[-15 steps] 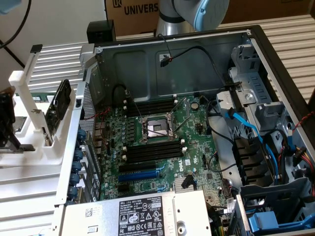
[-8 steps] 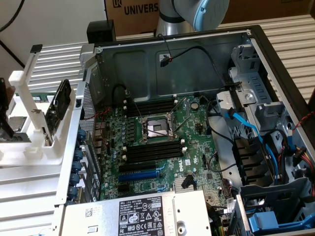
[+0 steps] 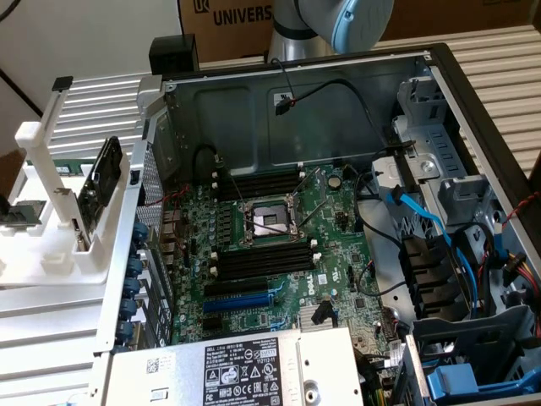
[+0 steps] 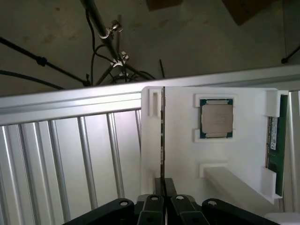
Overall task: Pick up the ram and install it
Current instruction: 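Pick up the ram and move it above insertion slot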
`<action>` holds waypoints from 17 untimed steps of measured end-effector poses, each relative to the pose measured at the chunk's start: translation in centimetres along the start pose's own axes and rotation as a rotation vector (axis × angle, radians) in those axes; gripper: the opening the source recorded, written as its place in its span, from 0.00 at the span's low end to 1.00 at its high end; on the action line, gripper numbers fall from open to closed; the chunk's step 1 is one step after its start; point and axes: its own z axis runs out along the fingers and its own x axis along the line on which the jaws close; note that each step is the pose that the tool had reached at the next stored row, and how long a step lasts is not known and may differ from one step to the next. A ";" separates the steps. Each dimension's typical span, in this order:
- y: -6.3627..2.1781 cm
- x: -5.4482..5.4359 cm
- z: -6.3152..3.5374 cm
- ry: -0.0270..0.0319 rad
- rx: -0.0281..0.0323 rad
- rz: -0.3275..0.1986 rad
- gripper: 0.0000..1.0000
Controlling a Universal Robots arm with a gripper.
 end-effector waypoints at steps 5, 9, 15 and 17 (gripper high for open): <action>-0.14 -0.2 -2.56 0.0108 0.0018 0.002 0.12; -0.22 -0.3 -4.01 0.0164 0.0029 0.005 0.12; -1.30 -0.5 -5.83 0.0217 0.0034 0.004 0.12; -2.02 -0.6 -6.18 0.0217 0.0034 0.004 0.12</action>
